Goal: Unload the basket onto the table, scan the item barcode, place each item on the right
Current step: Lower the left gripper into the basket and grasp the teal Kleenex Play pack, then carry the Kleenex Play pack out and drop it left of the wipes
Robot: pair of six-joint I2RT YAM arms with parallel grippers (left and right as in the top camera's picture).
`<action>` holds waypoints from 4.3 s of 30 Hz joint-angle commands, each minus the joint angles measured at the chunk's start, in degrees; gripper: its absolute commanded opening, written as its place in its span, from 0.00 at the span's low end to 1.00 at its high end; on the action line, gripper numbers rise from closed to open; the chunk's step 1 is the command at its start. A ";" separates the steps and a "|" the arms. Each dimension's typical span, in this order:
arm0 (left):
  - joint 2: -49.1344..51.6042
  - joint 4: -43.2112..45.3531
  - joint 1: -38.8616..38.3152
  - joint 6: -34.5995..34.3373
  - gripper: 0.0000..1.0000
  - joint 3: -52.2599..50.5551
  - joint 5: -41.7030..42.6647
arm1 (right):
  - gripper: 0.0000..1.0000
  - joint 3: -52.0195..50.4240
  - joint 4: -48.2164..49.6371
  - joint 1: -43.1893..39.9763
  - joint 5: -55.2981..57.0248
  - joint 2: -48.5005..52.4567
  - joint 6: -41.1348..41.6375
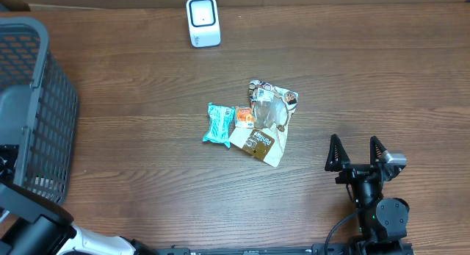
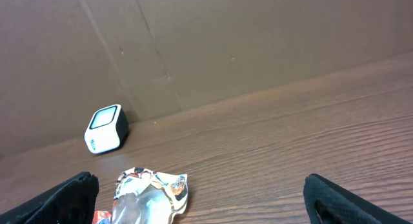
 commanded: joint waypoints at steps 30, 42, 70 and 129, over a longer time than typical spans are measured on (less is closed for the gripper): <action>10.25 3.67 0.20 -0.50 0.64 -0.26 -6.64 | 1.00 -0.61 0.24 -0.37 0.15 -0.46 -0.07; 10.38 5.62 0.20 -0.28 0.83 -1.86 -5.29 | 1.00 -0.61 0.24 -0.37 0.15 -0.46 -0.07; 10.36 3.93 0.20 3.58 0.22 4.09 3.85 | 1.00 -0.61 0.24 -0.37 0.15 -0.46 -0.07; 7.26 -14.58 -63.56 29.94 0.25 20.20 7.65 | 1.00 -0.61 0.24 -0.37 0.15 -0.46 -0.07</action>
